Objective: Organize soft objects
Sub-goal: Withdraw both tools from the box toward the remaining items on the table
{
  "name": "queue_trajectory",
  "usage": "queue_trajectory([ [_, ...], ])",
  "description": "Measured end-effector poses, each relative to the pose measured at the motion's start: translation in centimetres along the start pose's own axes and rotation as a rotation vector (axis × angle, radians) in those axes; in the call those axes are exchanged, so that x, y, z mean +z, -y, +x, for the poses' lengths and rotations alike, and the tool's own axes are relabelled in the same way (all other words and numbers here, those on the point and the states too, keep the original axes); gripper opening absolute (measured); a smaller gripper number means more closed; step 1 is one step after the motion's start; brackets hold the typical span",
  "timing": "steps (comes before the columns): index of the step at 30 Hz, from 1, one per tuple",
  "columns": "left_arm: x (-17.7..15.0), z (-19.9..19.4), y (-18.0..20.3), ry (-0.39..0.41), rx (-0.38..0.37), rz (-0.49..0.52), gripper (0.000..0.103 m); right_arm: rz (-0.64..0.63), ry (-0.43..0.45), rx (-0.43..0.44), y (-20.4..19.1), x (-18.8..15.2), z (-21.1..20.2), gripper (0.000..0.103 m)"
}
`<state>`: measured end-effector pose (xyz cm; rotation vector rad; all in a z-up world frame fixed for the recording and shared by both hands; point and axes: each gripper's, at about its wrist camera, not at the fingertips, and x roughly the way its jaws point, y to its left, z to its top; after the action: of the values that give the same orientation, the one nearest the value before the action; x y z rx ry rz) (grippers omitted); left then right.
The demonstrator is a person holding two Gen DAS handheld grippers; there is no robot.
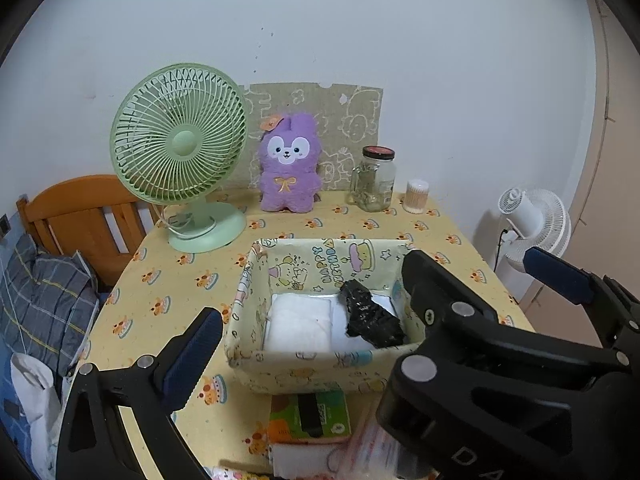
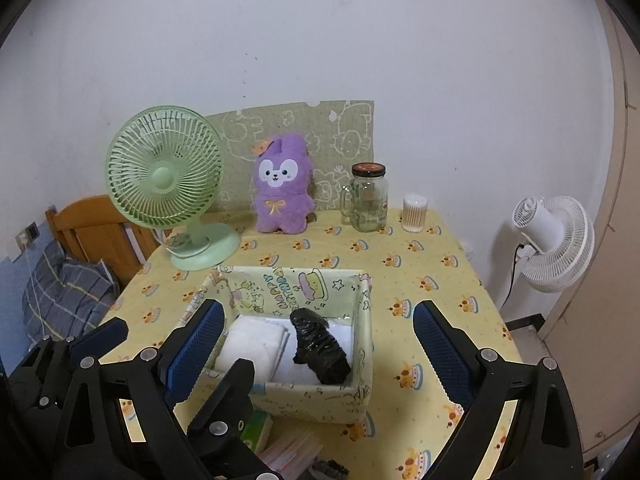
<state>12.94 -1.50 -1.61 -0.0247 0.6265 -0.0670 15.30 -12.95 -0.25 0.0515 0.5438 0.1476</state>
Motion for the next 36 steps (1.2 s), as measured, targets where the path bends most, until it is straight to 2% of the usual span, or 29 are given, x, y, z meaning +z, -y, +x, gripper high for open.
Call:
queue_trajectory([
  [7,-0.8,-2.1,0.6,0.024,-0.019,0.011,0.102,-0.015,0.014,0.029,-0.2,-0.8,-2.3,0.097],
  [12,-1.2,-3.0,0.7,0.027,-0.030,0.009,0.102,-0.008,0.037,-0.017,-0.3,-1.3,-3.8,0.097],
  [29,-3.4,-6.8,1.0,0.078,-0.028,0.033,0.102,-0.017,0.050,0.010,-0.6,-3.3,-7.6,0.097],
  [36,-4.4,-7.2,0.9,0.078,-0.028,0.032,0.102,-0.031,0.066,-0.012,-0.9,-4.2,-8.6,0.097],
])
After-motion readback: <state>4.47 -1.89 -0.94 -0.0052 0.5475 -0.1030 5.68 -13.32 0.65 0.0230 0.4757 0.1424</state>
